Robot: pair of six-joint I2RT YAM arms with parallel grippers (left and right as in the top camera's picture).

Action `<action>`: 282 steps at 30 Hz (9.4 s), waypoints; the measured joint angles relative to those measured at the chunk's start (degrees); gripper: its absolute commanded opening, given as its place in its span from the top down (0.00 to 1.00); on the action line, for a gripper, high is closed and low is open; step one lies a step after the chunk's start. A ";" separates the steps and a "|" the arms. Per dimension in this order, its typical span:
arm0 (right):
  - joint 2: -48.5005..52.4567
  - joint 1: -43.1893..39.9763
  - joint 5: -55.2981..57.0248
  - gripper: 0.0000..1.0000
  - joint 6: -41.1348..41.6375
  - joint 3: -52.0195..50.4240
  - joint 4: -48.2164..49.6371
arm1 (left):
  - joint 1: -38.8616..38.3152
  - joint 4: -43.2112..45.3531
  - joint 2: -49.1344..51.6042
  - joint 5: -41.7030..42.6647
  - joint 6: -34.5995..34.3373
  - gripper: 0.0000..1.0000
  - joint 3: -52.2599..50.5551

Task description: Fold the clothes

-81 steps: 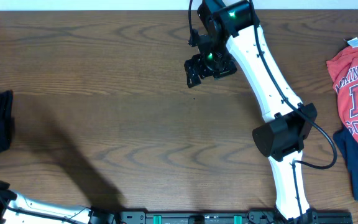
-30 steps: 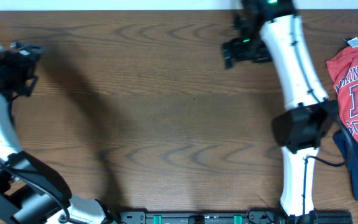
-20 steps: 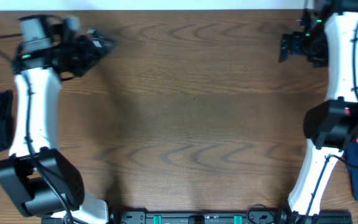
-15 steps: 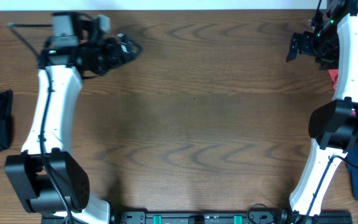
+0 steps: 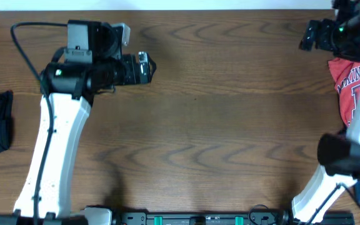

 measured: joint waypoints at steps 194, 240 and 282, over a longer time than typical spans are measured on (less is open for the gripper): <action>-38.32 22.64 22.93 0.01 1.64 -25.94 21.86 | 4.37 38.27 -83.71 -31.01 -7.72 0.02 -81.26; -113.70 7.34 9.35 0.01 6.10 -135.23 83.45 | 4.37 38.47 -83.78 -31.01 -7.87 0.02 -81.35; -113.79 7.37 6.82 0.01 6.10 -138.22 84.11 | 4.37 38.47 -83.78 -30.99 -7.87 0.02 -81.35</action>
